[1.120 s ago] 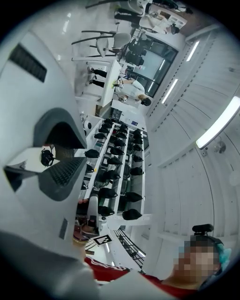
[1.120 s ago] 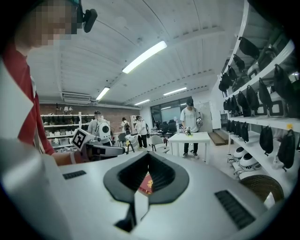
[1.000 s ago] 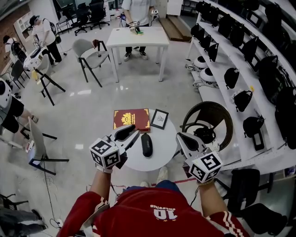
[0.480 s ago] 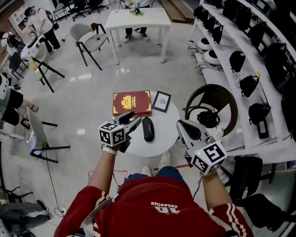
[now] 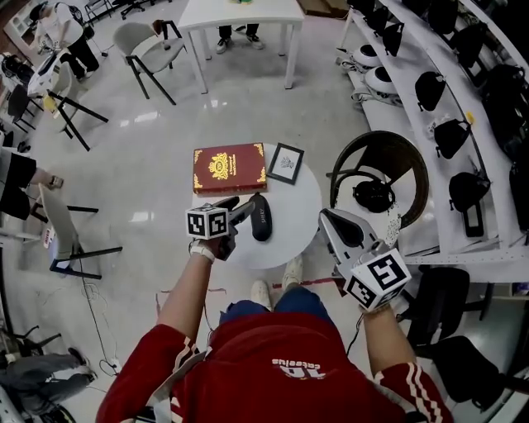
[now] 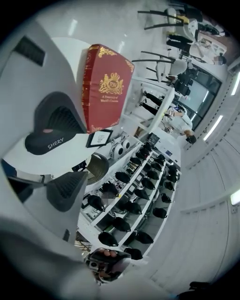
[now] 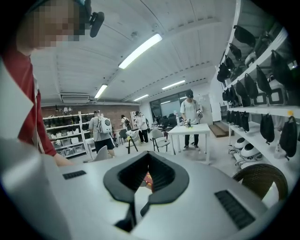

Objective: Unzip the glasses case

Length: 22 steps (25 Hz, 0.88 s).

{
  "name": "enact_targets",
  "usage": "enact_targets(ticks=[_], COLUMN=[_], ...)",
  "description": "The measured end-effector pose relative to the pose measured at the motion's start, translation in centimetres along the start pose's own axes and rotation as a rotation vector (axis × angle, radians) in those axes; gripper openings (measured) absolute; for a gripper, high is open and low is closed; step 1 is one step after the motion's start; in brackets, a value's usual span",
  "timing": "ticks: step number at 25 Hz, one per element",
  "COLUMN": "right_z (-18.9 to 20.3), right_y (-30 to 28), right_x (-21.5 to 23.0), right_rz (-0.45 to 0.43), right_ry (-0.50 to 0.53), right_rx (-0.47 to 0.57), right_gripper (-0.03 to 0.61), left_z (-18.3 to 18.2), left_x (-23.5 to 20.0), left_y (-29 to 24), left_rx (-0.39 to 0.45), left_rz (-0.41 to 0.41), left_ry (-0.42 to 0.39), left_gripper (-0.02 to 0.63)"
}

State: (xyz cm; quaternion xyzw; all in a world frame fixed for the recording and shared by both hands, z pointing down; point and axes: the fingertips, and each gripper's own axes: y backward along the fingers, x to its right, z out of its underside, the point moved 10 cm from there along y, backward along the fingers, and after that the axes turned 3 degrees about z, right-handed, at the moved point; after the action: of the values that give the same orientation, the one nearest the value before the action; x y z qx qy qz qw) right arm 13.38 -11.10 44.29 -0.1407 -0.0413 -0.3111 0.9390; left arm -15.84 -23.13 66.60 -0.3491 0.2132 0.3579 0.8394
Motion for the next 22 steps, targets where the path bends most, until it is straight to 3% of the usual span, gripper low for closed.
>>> enact_targets(ticks=[5, 15, 22], right_z=[1.3, 3.2, 4.4], right_y=[-0.1, 0.2, -0.4], right_x=[0.9, 3.8, 6.0], right_rz=[0.004, 0.021, 0.025], right_ry=[-0.031, -0.088, -0.121], right_rx=[-0.033, -0.083, -0.117], right_gripper=[0.015, 0.015, 0.015], left_z=[2.2, 5.4, 5.9], left_x=[-2.5, -6.2, -7.1], left_y=[-3.0, -7.9, -9.6], left_rx=[-0.071, -0.201, -0.234], left_rz=[-0.015, -0.116, -0.11], left_ry=[0.104, 0.163, 0.202], left_gripper=[0.273, 0.29, 0.298])
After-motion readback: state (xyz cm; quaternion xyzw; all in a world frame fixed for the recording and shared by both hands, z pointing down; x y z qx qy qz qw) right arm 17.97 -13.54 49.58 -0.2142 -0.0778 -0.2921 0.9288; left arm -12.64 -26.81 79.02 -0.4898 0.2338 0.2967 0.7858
